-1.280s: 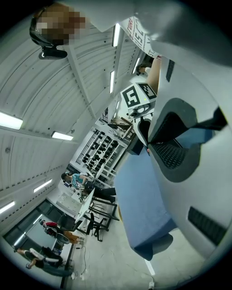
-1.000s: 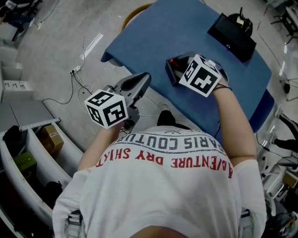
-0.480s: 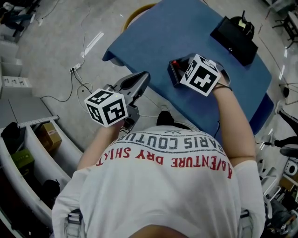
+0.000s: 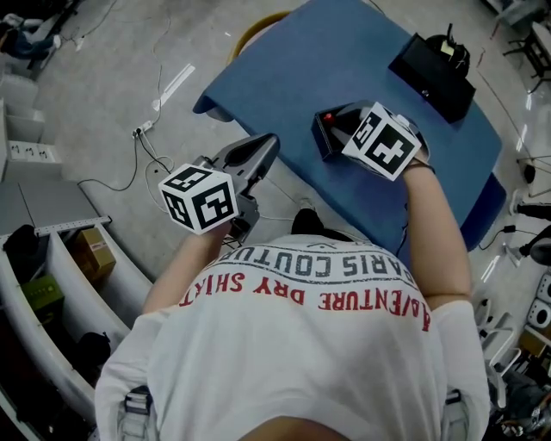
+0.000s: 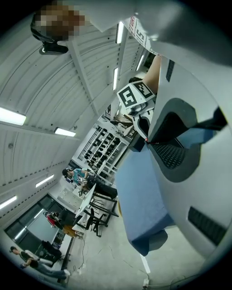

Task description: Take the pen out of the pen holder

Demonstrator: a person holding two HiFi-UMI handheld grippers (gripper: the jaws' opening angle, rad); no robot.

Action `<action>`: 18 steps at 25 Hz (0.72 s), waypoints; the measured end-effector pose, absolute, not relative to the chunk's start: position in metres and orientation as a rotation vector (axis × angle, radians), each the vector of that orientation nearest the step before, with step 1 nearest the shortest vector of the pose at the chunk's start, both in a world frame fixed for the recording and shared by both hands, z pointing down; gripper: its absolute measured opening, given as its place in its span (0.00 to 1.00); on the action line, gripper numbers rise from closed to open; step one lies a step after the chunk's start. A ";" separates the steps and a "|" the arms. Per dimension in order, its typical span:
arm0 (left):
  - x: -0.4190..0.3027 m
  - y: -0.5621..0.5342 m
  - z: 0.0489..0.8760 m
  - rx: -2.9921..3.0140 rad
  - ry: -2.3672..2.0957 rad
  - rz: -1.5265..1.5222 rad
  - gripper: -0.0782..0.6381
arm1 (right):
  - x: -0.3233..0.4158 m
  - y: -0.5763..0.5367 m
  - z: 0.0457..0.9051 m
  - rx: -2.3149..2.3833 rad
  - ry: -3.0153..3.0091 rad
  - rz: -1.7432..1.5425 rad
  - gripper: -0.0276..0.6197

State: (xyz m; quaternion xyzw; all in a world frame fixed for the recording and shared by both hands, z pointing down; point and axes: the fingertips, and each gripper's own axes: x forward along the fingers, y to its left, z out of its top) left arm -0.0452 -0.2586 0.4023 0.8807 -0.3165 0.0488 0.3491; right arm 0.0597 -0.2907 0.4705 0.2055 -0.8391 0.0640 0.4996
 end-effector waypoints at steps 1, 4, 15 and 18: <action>-0.046 -0.257 0.401 2.284 -0.821 0.127 0.15 | 0.061 -0.292 0.467 0.515 -2.038 0.152 0.13; -0.047 -0.251 0.399 2.287 -0.819 0.127 0.15 | 0.064 -0.293 0.455 0.567 -2.068 0.135 0.13; -0.050 -0.233 0.377 2.341 -0.817 0.111 0.15 | 0.078 -0.294 0.386 0.845 -2.192 0.084 0.13; -0.048 -0.228 0.369 2.362 -0.810 0.107 0.15 | 0.083 -0.291 0.360 0.935 -2.231 0.057 0.13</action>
